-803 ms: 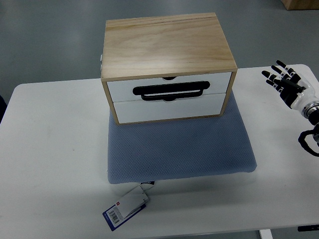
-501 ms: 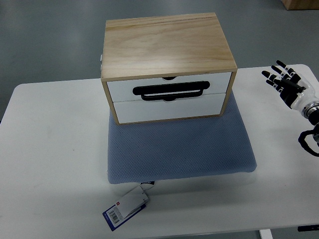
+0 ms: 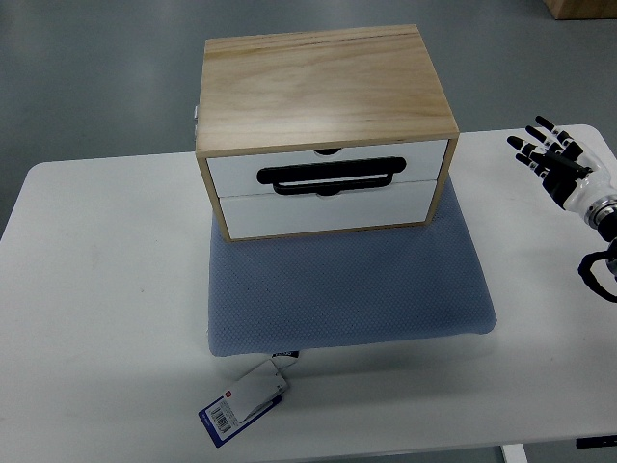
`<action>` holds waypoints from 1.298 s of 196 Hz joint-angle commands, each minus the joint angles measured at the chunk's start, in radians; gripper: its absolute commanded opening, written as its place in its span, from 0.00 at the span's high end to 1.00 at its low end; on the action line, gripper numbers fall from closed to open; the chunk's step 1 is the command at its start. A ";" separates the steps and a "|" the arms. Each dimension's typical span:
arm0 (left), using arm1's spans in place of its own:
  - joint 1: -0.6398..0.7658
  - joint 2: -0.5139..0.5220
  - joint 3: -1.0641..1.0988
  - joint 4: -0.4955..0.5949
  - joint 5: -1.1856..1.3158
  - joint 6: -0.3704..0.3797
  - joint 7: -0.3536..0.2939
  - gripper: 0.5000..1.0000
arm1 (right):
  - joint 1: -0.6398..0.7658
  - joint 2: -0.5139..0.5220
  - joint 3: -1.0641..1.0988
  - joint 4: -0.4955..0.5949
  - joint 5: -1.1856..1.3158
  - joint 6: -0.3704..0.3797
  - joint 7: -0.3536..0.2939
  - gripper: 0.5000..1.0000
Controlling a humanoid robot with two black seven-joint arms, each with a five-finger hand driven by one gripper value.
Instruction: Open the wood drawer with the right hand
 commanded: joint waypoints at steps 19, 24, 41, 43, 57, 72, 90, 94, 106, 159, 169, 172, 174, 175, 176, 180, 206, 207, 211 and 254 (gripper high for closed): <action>0.000 0.000 0.000 0.000 0.001 0.000 0.000 0.00 | 0.000 -0.003 0.000 0.000 0.000 0.024 0.000 0.14; 0.000 0.000 0.000 0.000 0.001 0.000 0.000 0.00 | 0.000 -0.003 0.000 0.000 0.000 0.024 0.000 0.14; 0.000 0.000 0.000 0.000 0.001 0.000 0.000 0.00 | 0.000 -0.003 0.001 0.000 0.000 0.025 0.000 0.14; 0.000 0.000 0.000 0.000 0.001 0.000 0.000 0.00 | 0.000 -0.003 0.000 0.000 0.000 0.024 0.000 0.14; 0.000 0.000 0.000 0.000 0.001 0.000 0.000 0.00 | 0.002 -0.003 0.000 0.000 0.000 0.025 0.000 0.14; -0.001 0.000 0.000 0.000 0.001 0.000 0.000 0.00 | 0.011 -0.015 0.001 0.000 0.000 0.025 0.000 0.14; 0.000 0.000 0.000 0.000 0.001 0.000 0.000 0.00 | 0.017 -0.037 0.001 0.000 0.000 0.027 -0.002 0.14; -0.001 0.000 0.000 0.000 0.001 0.000 0.000 0.00 | 0.019 -0.041 0.001 0.000 0.000 0.027 -0.002 0.14; -0.001 0.000 0.000 0.000 0.001 0.000 0.000 0.00 | 0.019 -0.054 0.003 0.000 0.000 0.027 0.000 0.14; 0.000 0.000 0.000 0.000 -0.001 0.000 0.000 0.00 | 0.022 -0.061 0.003 0.000 0.000 0.027 0.000 0.14; -0.001 0.000 0.000 0.000 0.001 0.000 0.000 0.00 | 0.022 -0.064 0.004 0.000 0.000 0.027 0.000 0.14; -0.001 0.000 0.000 0.000 0.001 0.000 0.000 0.00 | 0.022 -0.064 0.006 0.000 0.000 0.027 0.000 0.14; 0.000 0.000 0.000 0.000 0.001 0.000 0.000 0.00 | 0.022 -0.066 0.006 0.000 0.000 0.027 0.000 0.14; 0.000 0.000 0.000 0.000 0.001 0.000 0.000 0.00 | 0.022 -0.066 0.006 0.000 0.000 0.027 0.000 0.14; 0.000 0.000 0.000 0.000 0.001 0.000 0.000 0.00 | 0.022 -0.067 0.007 0.000 0.000 0.027 0.000 0.14; -0.001 0.000 0.000 0.000 0.001 0.000 0.000 0.00 | 0.022 -0.067 0.009 0.000 0.000 0.027 0.000 0.14; 0.000 0.000 0.000 0.000 0.001 0.000 0.000 0.00 | 0.023 -0.071 0.010 0.000 0.000 0.025 0.000 0.14; 0.000 0.000 0.000 0.000 0.001 0.000 0.000 0.00 | 0.023 -0.071 0.010 0.000 0.000 0.025 0.000 0.14; 0.000 0.000 0.000 0.000 0.001 0.000 -0.001 0.00 | 0.023 -0.072 0.010 0.000 0.000 0.025 0.000 0.14; -0.001 0.000 0.000 0.000 0.001 0.000 0.000 0.00 | 0.023 -0.075 0.009 0.000 0.000 0.025 0.000 0.14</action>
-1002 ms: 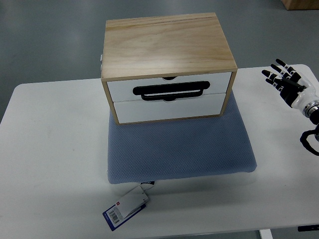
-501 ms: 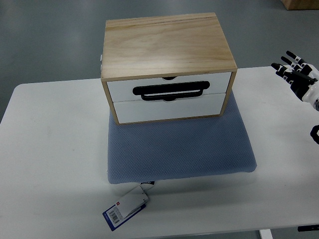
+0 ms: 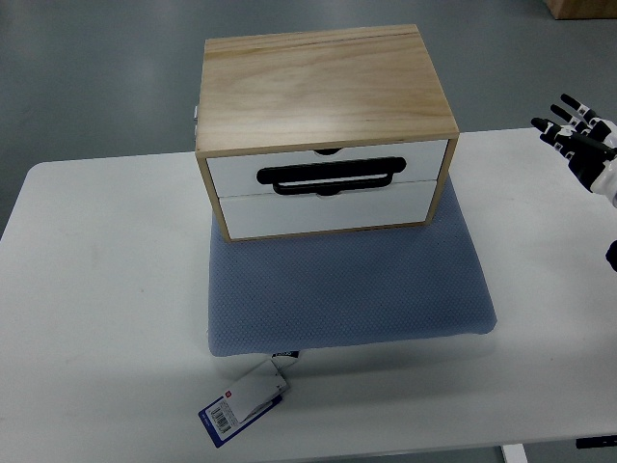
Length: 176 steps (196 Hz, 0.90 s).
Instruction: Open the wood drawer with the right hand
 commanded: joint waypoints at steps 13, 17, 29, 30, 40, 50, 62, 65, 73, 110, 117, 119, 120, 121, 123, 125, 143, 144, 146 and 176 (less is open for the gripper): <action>0.001 0.000 0.000 0.000 0.000 0.000 0.000 0.00 | 0.002 -0.013 -0.002 -0.001 0.000 -0.002 0.002 0.14; 0.001 0.000 0.000 0.000 0.000 -0.002 0.000 0.00 | 0.004 -0.020 -0.002 -0.001 0.000 -0.002 0.002 0.14; 0.001 0.000 0.000 0.000 0.000 0.000 -0.001 0.00 | 0.005 -0.023 -0.002 -0.001 0.000 -0.002 0.002 0.14; 0.000 0.000 0.000 0.000 0.000 -0.002 0.000 0.00 | 0.033 -0.039 -0.002 -0.001 0.002 -0.002 0.002 0.14; 0.001 0.000 0.000 0.000 0.000 0.000 0.000 0.00 | 0.053 -0.058 -0.003 -0.001 0.002 -0.002 0.002 0.14; 0.001 0.000 0.000 0.000 0.000 0.000 0.000 0.00 | 0.067 -0.081 -0.002 -0.001 0.002 -0.002 0.002 0.14; 0.001 0.000 0.000 0.000 0.000 0.000 0.000 0.00 | 0.068 -0.086 -0.002 -0.001 0.002 -0.002 0.002 0.14; 0.001 0.000 0.000 0.000 0.000 0.000 0.000 0.00 | 0.094 -0.109 -0.002 0.000 0.011 0.001 0.000 0.14; 0.001 0.000 0.000 0.000 0.000 0.000 0.000 0.00 | 0.114 -0.125 -0.005 0.000 0.025 0.003 0.000 0.14; -0.001 0.000 0.000 0.000 0.000 0.000 0.000 0.00 | 0.167 -0.198 -0.018 0.005 0.066 0.014 -0.003 0.14; 0.001 0.000 0.000 0.000 0.000 0.000 0.000 0.00 | 0.193 -0.228 -0.021 0.013 0.074 0.049 -0.006 0.14; 0.001 0.000 0.000 0.000 0.000 0.000 0.000 0.00 | 0.197 -0.234 -0.023 0.014 0.074 0.055 -0.006 0.14; 0.001 0.000 0.000 0.000 0.000 0.000 0.000 0.00 | 0.200 -0.237 -0.026 0.014 0.074 0.061 -0.008 0.14; 0.001 0.000 0.000 0.000 0.000 0.000 0.000 0.00 | 0.200 -0.237 -0.026 0.014 0.074 0.061 -0.008 0.14; 0.001 0.000 0.000 0.000 0.000 -0.002 0.000 0.00 | 0.205 -0.244 -0.029 0.016 0.074 0.067 -0.008 0.14; 0.001 0.000 0.000 0.000 0.000 0.000 0.000 0.00 | 0.209 -0.250 -0.034 0.016 0.074 0.073 -0.008 0.14; -0.001 0.000 0.000 0.000 0.000 0.000 0.000 0.00 | 0.259 -0.296 -0.078 0.027 0.074 0.124 -0.008 0.14; -0.001 0.000 0.000 0.000 0.000 0.000 0.000 0.00 | 0.259 -0.296 -0.078 0.027 0.074 0.124 -0.008 0.14; 0.001 0.000 0.000 0.000 0.000 0.000 0.000 0.00 | 0.266 -0.302 -0.084 0.030 0.074 0.130 -0.008 0.14; 0.001 0.000 0.000 0.000 0.000 -0.002 0.000 0.00 | 0.369 -0.371 -0.175 0.088 0.074 0.215 -0.008 0.14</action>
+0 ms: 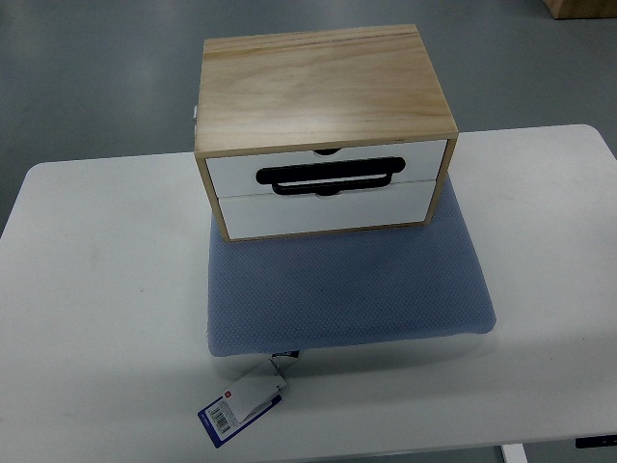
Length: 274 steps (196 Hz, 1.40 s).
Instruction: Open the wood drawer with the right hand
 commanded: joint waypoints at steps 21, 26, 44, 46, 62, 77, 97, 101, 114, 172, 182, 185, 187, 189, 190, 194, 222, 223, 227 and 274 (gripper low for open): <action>0.001 0.000 0.000 0.000 0.000 0.000 0.000 0.00 | 0.150 -0.087 -0.139 0.107 -0.001 0.124 -0.005 0.14; 0.001 0.000 0.000 0.000 0.000 0.000 0.000 0.00 | 0.167 -0.097 -0.160 0.121 -0.001 0.133 -0.006 0.14; -0.001 0.000 0.000 0.000 -0.002 0.000 0.000 0.00 | 0.219 -0.112 -0.216 0.152 -0.002 0.156 -0.011 0.14; -0.001 0.000 0.000 0.000 -0.002 0.000 0.000 0.00 | 0.219 -0.112 -0.216 0.152 -0.002 0.156 -0.011 0.14; 0.001 0.000 0.000 0.000 0.000 0.000 0.000 0.00 | 0.389 -0.117 -0.384 0.185 -0.005 0.220 -0.018 0.14; 0.001 0.000 0.000 0.000 0.000 0.000 0.000 0.00 | 0.487 -0.118 -0.475 0.204 -0.007 0.262 -0.018 0.14; 0.001 0.000 0.000 0.000 0.000 -0.001 0.000 0.00 | 0.590 -0.117 -0.573 0.231 -0.028 0.317 -0.045 0.14; 0.001 0.000 0.000 0.000 0.000 0.000 0.000 0.00 | 0.610 -0.113 -0.596 0.242 -0.038 0.329 -0.055 0.14; 0.001 0.000 0.000 0.000 0.000 -0.001 0.000 0.00 | 0.628 -0.110 -0.619 0.251 -0.045 0.340 -0.064 0.14; -0.001 0.000 0.000 0.000 0.000 0.000 0.000 0.00 | 0.864 -0.040 -0.975 0.400 -0.143 0.376 -0.084 0.14; 0.001 0.000 0.000 0.000 0.000 -0.001 0.000 0.00 | 0.878 -0.024 -1.003 0.400 -0.157 0.376 -0.089 0.14; 0.001 0.000 0.000 0.000 0.000 -0.001 0.000 0.00 | 0.878 -0.024 -1.003 0.400 -0.157 0.376 -0.089 0.14; 0.001 0.000 0.000 0.000 0.000 -0.001 0.000 0.00 | 0.878 -0.024 -1.003 0.400 -0.157 0.376 -0.089 0.14; 0.001 0.000 0.000 0.000 0.000 -0.001 0.000 0.00 | 0.878 -0.024 -1.003 0.400 -0.157 0.376 -0.089 0.14; 0.001 0.000 0.000 0.000 0.000 0.000 -0.001 0.00 | 0.893 0.006 -1.033 0.399 -0.178 0.371 -0.097 0.14; -0.001 0.000 0.000 0.000 0.000 0.000 -0.001 0.00 | 0.898 0.025 -1.045 0.397 -0.189 0.369 -0.098 0.14; 0.001 0.000 0.000 0.000 0.000 0.000 0.000 0.00 | 0.921 0.095 -1.116 0.393 -0.200 0.332 -0.103 0.14; 0.001 0.000 0.000 0.000 0.000 0.000 0.000 0.00 | 0.921 0.095 -1.116 0.393 -0.200 0.332 -0.103 0.14; -0.001 0.000 0.000 0.000 -0.002 0.000 0.000 0.00 | 0.926 0.103 -1.127 0.393 -0.200 0.329 -0.104 0.14; -0.001 0.000 0.000 0.000 0.000 0.000 -0.001 0.00 | 0.937 0.172 -1.197 0.393 -0.197 0.309 -0.149 0.14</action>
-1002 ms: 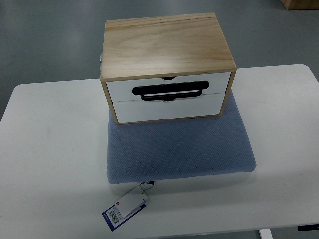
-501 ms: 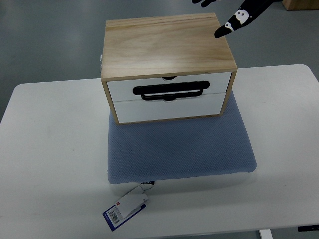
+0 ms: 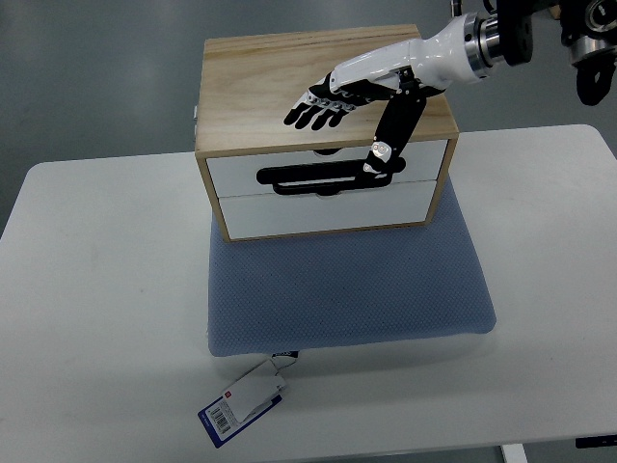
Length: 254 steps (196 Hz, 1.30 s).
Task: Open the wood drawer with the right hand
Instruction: 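Reach the right hand over the cabinet toward the upper drawer's black handle, then hook the right hand's fingers around the upper drawer's black handle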
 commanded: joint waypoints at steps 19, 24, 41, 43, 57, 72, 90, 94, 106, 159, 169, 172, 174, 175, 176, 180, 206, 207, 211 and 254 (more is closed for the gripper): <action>0.001 0.000 0.000 0.000 0.000 0.000 0.000 0.00 | -0.003 0.056 -0.036 0.000 0.004 -0.015 -0.037 0.14; 0.001 0.000 0.000 0.000 0.000 0.000 0.000 0.00 | -0.006 0.062 -0.040 0.000 0.005 -0.019 -0.037 0.14; 0.000 0.000 0.000 0.000 0.000 0.000 0.000 0.00 | -0.014 0.084 -0.043 0.000 0.002 -0.038 -0.046 0.14; 0.001 0.000 0.000 0.000 0.000 0.000 -0.001 0.00 | -0.014 0.085 -0.043 0.000 0.002 -0.039 -0.049 0.14; 0.000 0.000 0.000 0.000 0.000 0.000 -0.001 0.00 | -0.026 0.088 -0.043 0.000 0.004 -0.045 -0.075 0.14; 0.001 0.000 0.000 0.000 0.000 -0.001 0.000 0.00 | -0.043 0.088 -0.043 0.000 0.002 -0.064 -0.095 0.14; 0.001 0.000 0.000 0.000 0.000 0.000 0.000 0.00 | -0.055 0.088 -0.045 0.000 0.002 -0.096 -0.112 0.14; 0.001 0.000 0.000 0.000 0.000 0.000 0.000 0.00 | -0.058 0.088 -0.045 0.000 0.004 -0.100 -0.118 0.14; 0.001 0.000 0.000 0.000 0.000 0.000 0.000 0.00 | -0.061 0.088 -0.045 0.000 0.004 -0.105 -0.126 0.14; 0.001 0.000 0.000 0.000 0.000 0.000 0.000 0.00 | -0.098 0.124 -0.042 0.000 0.011 -0.150 -0.204 0.15; 0.001 0.000 0.000 0.000 0.000 0.000 -0.001 0.00 | -0.098 0.128 -0.042 0.000 0.014 -0.150 -0.215 0.15; 0.001 0.000 0.000 0.000 0.000 0.000 -0.001 0.00 | -0.098 0.128 -0.042 0.000 0.014 -0.150 -0.215 0.15; 0.001 0.000 0.000 0.000 0.000 0.000 -0.001 0.00 | -0.098 0.128 -0.042 0.000 0.014 -0.150 -0.215 0.15; 0.001 0.000 0.000 0.000 0.000 0.000 -0.001 0.00 | -0.098 0.128 -0.042 0.000 0.014 -0.150 -0.215 0.15; 0.001 0.000 0.000 0.000 0.000 0.000 -0.001 0.00 | -0.098 0.128 -0.042 0.000 0.014 -0.150 -0.215 0.15; 0.001 0.000 0.000 0.000 0.000 0.000 0.000 0.00 | -0.100 0.130 -0.042 0.000 0.016 -0.150 -0.229 0.15; 0.001 0.000 0.000 0.000 0.000 0.000 0.000 0.00 | -0.107 0.130 -0.042 -0.001 0.028 -0.171 -0.252 0.15; 0.001 0.000 0.000 0.000 0.000 0.000 0.000 0.00 | -0.107 0.130 -0.042 -0.001 0.028 -0.171 -0.252 0.15; 0.000 0.000 0.000 0.000 0.000 0.000 0.000 0.00 | -0.107 0.130 -0.042 -0.001 0.030 -0.176 -0.256 0.15; 0.001 0.000 0.000 0.000 0.000 0.000 0.000 0.00 | -0.115 0.128 -0.043 -0.005 0.031 -0.186 -0.272 0.15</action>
